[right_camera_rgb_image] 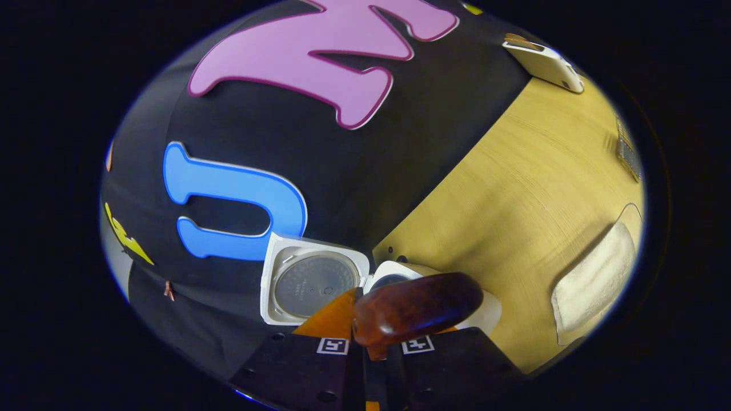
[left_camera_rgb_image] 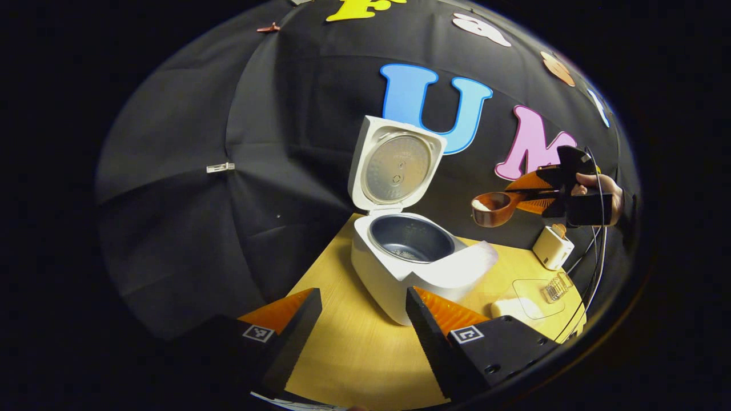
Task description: Close the left gripper, press the button to open the rice cooker; take a wooden spoon from the chopstick holder with the right hand, scoop a spoonful of rice and pour it into the rice cooker, then put the wooden spoon back into the chopstick holder.
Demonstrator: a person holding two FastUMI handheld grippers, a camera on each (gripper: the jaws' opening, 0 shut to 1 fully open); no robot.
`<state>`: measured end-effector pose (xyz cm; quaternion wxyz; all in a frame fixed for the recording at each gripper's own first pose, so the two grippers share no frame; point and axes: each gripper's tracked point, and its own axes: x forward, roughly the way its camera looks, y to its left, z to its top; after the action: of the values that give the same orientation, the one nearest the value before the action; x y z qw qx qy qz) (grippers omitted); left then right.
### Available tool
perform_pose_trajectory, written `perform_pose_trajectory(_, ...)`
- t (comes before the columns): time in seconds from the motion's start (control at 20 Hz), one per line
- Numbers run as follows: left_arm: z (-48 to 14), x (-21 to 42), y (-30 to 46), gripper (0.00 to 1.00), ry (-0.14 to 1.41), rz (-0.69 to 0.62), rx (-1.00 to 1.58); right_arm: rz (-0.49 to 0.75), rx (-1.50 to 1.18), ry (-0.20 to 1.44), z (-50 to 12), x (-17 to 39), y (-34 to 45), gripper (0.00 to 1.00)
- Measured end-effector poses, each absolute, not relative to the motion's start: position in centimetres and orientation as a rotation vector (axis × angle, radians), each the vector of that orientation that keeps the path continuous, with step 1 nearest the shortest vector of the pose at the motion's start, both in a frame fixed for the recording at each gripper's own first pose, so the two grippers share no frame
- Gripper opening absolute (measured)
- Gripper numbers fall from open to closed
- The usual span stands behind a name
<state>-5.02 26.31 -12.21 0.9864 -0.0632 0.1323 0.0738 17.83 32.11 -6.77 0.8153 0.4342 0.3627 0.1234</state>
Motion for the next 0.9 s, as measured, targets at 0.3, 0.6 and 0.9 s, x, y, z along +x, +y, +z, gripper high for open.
perform_pose_trajectory(0.3,-13.6,-4.7,28.7,0.96,0.287,0.21,-0.145,0.349,0.728,0.724,-9.5,20.7,39.0,0.07)
perform_pose_trajectory(0.6,-15.4,-4.9,29.1,0.92,0.337,0.241,-0.181,0.428,0.378,0.604,-12.3,20.5,43.2,0.06)
perform_pose_trajectory(0.9,-16.2,-4.4,29.1,0.96,0.345,0.248,-0.211,0.509,0.082,0.528,-14.6,19.3,46.0,0.19)
